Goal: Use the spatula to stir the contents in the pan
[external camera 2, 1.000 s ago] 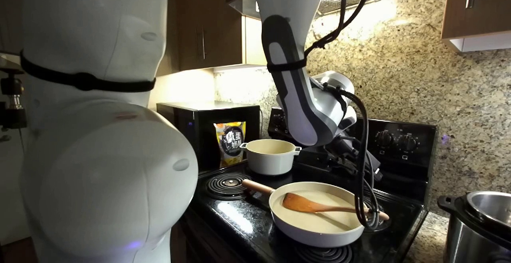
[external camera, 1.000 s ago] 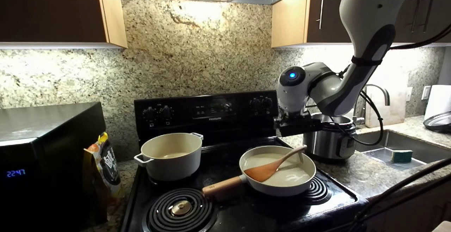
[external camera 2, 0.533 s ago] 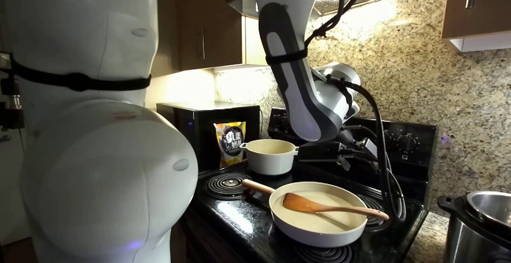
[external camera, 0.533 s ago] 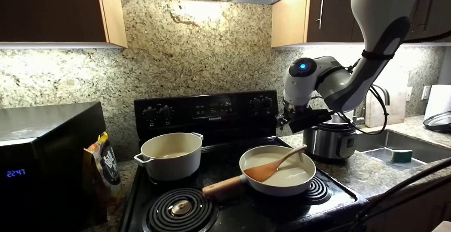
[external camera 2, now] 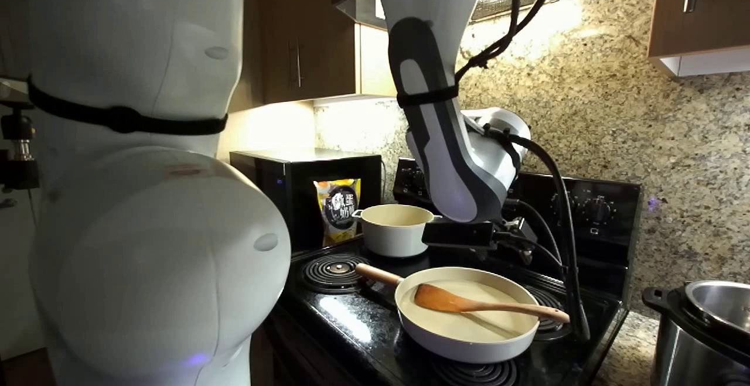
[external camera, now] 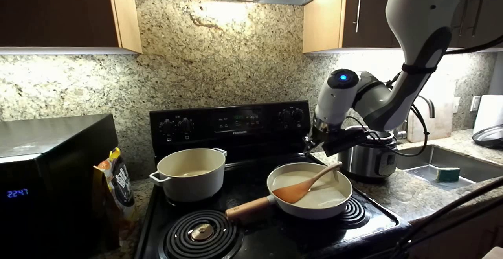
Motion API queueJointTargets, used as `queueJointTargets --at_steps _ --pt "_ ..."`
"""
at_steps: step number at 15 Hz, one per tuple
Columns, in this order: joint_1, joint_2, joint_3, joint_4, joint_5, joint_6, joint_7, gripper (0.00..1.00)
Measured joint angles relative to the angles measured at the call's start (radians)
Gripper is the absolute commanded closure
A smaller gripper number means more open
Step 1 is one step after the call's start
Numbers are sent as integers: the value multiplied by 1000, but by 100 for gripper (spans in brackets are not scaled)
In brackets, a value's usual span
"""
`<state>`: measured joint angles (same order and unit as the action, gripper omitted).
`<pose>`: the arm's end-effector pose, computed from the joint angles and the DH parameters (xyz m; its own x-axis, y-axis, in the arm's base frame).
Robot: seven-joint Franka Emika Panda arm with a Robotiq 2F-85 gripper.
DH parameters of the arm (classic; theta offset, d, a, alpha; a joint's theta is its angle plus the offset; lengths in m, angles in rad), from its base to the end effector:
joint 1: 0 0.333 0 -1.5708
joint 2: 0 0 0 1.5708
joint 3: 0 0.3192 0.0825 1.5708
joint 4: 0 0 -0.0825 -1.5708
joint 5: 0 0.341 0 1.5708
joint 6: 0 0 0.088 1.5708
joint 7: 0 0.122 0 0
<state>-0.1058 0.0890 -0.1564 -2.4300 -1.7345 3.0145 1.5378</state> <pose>0.4471 -0.0468 0.3000 0.8239 -0.0104 0.5666 -0.1700 -0.9583 0.2296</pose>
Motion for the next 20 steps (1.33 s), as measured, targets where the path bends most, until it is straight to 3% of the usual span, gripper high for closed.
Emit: queueJointTargets --at_steps 6,12,16,20 --pt "-1 49 -51 -45 -55 178 -151 0" --pt "2 33 -104 -135 -12 156 -230 0" --pt "10 -26 -105 -198 69 119 -248 0" --pt "10 -69 -104 -215 78 106 -249 0"
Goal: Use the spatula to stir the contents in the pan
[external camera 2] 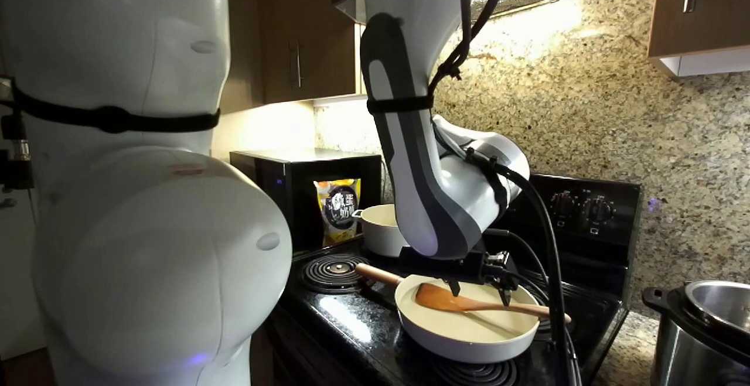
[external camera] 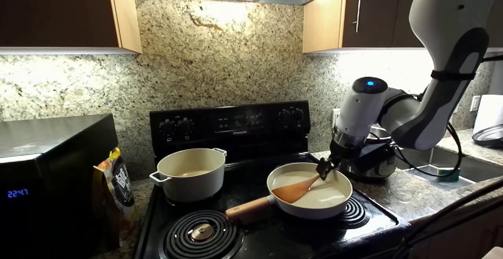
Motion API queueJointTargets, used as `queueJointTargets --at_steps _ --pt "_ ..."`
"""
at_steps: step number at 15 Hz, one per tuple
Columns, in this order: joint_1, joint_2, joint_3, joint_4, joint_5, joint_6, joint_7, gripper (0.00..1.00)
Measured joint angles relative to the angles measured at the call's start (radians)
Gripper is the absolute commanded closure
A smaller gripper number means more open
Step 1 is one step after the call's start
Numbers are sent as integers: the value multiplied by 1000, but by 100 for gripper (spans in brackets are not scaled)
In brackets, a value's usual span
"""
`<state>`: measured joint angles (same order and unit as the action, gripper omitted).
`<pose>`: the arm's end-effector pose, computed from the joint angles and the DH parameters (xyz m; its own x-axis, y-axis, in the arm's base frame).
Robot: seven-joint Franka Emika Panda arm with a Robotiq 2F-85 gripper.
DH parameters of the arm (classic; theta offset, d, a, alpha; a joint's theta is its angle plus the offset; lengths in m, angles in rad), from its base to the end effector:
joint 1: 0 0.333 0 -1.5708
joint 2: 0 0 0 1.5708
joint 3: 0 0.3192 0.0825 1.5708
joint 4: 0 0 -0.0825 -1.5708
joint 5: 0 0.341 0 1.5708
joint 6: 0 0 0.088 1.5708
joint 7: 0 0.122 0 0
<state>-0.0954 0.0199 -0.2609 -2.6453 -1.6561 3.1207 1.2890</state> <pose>0.3753 -0.0492 0.2717 0.9055 0.0482 0.4216 -0.0350 -0.9817 0.1874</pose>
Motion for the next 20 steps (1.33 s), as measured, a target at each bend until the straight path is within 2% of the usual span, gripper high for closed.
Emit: queueJointTargets --at_steps 5,11,17,20 --pt "0 -9 2 6 -17 -9 14 0" --pt "0 -118 6 -26 -103 -26 65 0" --pt "-2 -165 10 -135 -76 -50 -6 0" --pt "-7 -164 7 -129 -76 -57 -25 0"
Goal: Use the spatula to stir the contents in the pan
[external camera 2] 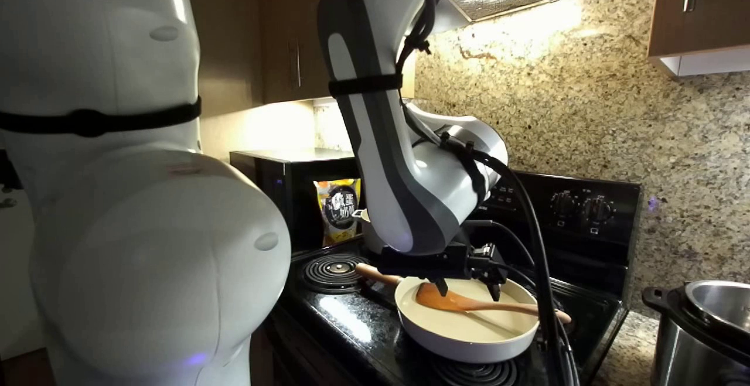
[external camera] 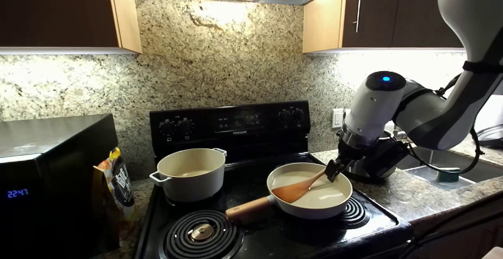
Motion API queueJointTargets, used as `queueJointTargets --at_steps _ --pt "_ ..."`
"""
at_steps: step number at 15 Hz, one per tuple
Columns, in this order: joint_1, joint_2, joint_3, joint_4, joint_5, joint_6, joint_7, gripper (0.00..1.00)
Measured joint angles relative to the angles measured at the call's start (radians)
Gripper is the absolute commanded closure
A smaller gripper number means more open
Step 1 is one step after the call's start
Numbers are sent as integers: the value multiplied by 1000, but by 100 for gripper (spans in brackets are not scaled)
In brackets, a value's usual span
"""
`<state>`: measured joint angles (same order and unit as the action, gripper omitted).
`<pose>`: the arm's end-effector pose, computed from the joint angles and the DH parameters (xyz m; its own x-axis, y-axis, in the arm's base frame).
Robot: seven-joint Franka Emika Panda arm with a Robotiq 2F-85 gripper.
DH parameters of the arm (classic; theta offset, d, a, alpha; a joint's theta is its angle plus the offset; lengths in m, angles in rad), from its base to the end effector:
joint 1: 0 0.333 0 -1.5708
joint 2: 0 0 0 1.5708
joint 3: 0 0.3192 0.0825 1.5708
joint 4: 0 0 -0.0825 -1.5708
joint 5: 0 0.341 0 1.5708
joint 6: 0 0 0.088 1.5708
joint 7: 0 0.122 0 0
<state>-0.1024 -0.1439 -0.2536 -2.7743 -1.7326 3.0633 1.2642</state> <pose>0.3334 -0.0390 0.2868 0.8936 0.1344 0.4284 0.0248 -0.9674 0.2519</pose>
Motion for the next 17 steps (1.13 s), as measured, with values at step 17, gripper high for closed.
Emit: queueJointTargets --at_steps 17 --pt "1 -69 20 -2 37 -43 -105 0"
